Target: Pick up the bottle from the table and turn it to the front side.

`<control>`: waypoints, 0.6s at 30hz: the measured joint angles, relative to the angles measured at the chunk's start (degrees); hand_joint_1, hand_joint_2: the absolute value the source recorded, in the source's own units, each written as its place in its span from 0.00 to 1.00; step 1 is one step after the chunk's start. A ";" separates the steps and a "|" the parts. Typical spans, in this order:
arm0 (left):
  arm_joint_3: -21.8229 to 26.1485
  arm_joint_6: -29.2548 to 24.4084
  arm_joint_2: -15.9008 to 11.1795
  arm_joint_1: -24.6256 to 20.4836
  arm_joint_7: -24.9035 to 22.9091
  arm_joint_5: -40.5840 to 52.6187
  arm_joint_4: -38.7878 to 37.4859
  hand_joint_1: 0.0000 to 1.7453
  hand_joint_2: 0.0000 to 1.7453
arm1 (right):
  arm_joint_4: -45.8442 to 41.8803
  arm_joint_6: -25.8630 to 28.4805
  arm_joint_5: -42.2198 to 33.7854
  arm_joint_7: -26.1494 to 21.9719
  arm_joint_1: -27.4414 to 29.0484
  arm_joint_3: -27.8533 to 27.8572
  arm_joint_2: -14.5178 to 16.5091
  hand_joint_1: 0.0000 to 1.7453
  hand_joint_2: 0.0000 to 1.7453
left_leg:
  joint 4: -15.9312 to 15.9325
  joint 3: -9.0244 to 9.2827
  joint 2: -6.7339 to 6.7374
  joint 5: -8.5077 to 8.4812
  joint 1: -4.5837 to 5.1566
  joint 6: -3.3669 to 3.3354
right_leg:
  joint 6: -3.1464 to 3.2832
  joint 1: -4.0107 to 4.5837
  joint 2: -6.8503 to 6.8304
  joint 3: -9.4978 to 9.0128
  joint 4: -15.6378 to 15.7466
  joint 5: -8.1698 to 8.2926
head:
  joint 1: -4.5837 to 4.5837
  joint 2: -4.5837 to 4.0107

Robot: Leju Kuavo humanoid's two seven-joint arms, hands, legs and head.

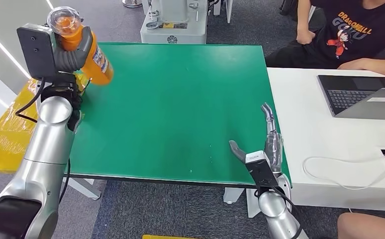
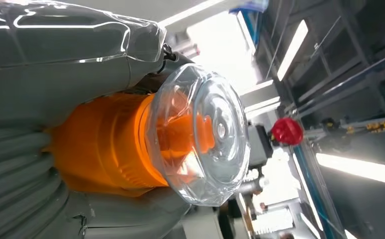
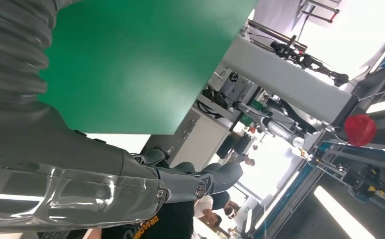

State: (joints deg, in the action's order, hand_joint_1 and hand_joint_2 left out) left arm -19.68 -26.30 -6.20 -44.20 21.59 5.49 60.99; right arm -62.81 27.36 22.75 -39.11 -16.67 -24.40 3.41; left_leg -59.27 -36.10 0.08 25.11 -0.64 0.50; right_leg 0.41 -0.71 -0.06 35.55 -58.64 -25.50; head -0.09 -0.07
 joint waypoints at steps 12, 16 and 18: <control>-0.99 -6.84 -6.52 -1.82 -2.18 14.90 -1.60 1.00 1.00 | -2.37 -0.21 1.06 0.27 1.88 1.38 -0.02 0.00 1.00 | 0.00 0.01 0.03 0.00 0.00 0.00 | 0.00 0.00 0.03 0.00 0.00 0.00 | 0.00 0.00; -1.49 -9.46 -8.74 -1.97 -4.09 21.77 -2.01 1.00 1.00 | -3.31 -0.63 1.55 0.50 2.67 1.72 -0.02 0.00 1.00 | 0.00 0.02 0.08 0.00 0.00 0.00 | 0.00 0.00 0.08 0.01 0.00 0.00 | 0.01 0.00; -1.77 -9.73 -9.62 -1.98 -4.66 23.45 -2.06 1.00 1.00 | -3.65 -0.73 1.74 0.54 2.98 1.86 -0.02 0.00 1.00 | 0.00 0.02 0.06 0.00 0.00 0.00 | 0.00 0.00 0.05 0.01 0.01 0.00 | 0.00 0.00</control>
State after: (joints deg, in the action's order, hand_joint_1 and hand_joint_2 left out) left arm -21.45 -36.03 -15.82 -46.17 16.93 28.95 58.93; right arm -66.46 26.63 24.49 -38.58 -13.69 -22.55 3.39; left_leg -59.28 -36.08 0.14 25.11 -0.65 0.50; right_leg 0.41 -0.71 -0.01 35.56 -58.63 -25.50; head -0.09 -0.07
